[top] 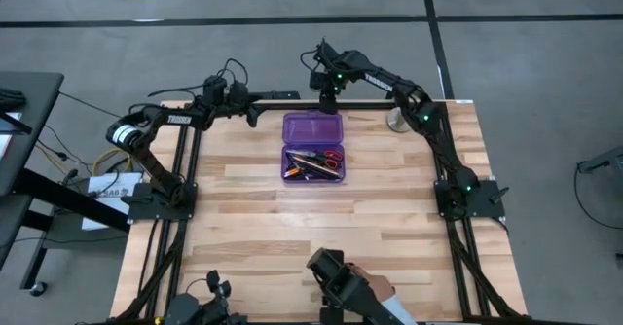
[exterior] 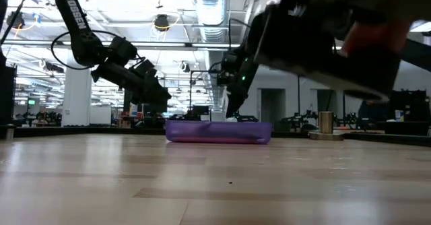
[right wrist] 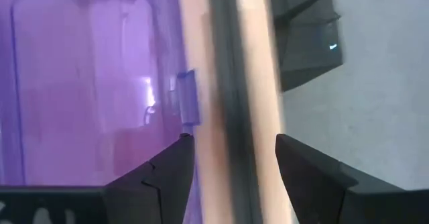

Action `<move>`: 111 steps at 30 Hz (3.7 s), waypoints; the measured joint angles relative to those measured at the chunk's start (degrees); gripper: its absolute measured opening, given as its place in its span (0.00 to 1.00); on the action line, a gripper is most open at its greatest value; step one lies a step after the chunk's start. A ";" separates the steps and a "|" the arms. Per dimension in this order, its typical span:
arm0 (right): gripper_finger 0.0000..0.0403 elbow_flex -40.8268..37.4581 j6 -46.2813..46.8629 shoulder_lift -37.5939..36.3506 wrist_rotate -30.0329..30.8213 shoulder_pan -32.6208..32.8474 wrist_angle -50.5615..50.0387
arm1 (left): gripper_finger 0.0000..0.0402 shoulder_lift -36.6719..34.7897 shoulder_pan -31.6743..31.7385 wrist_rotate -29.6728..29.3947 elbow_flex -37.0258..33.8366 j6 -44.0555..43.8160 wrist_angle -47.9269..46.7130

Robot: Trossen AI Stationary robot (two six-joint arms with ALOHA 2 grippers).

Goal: Pick & place school supplies into a supply box
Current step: Close the purple supply box

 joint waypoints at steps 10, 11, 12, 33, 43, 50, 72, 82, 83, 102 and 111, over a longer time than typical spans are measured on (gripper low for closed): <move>0.48 -0.39 -1.99 2.26 -0.49 0.94 0.29 | 0.60 0.00 -0.06 -0.51 -0.01 2.11 0.00; 0.48 -0.40 -1.97 2.54 -0.51 1.09 0.24 | 0.60 0.00 -0.09 -0.52 0.00 2.14 0.00; 0.48 -0.50 -1.97 2.64 -0.43 1.17 -0.24 | 0.60 -0.02 -0.09 -0.52 -0.01 2.18 0.00; 0.47 -2.44 -2.67 2.56 -0.38 2.59 -0.02 | 0.60 -0.04 -0.15 -0.52 0.00 3.05 -0.29; 0.46 -2.40 -1.66 4.31 -4.83 1.77 -0.46 | 0.60 -0.04 -0.15 -0.52 0.00 3.05 -0.81; 0.41 -2.38 -1.71 4.31 -5.65 1.55 -0.36 | 0.60 -0.04 -0.15 -0.52 -0.01 3.05 -0.79; 0.02 -2.38 -2.15 4.31 -4.82 1.43 -0.28 | 0.60 -0.07 -0.15 -0.52 0.01 3.31 -1.07; 0.01 0.05 -1.86 4.31 1.55 2.02 -0.83 | 0.60 -0.07 -0.15 -0.50 0.02 3.49 -1.09; 0.00 0.63 -1.81 4.31 2.82 2.05 -0.89 | 0.60 -0.05 -0.15 -0.52 0.01 3.49 -1.11; 0.00 3.50 -1.04 3.58 19.85 5.27 -1.53 | 0.60 -0.07 -0.15 -0.50 -0.01 3.42 -1.14; 0.00 3.50 -0.05 2.66 24.44 6.89 -2.19 | 0.60 -0.07 -0.42 -0.50 0.00 3.07 -1.14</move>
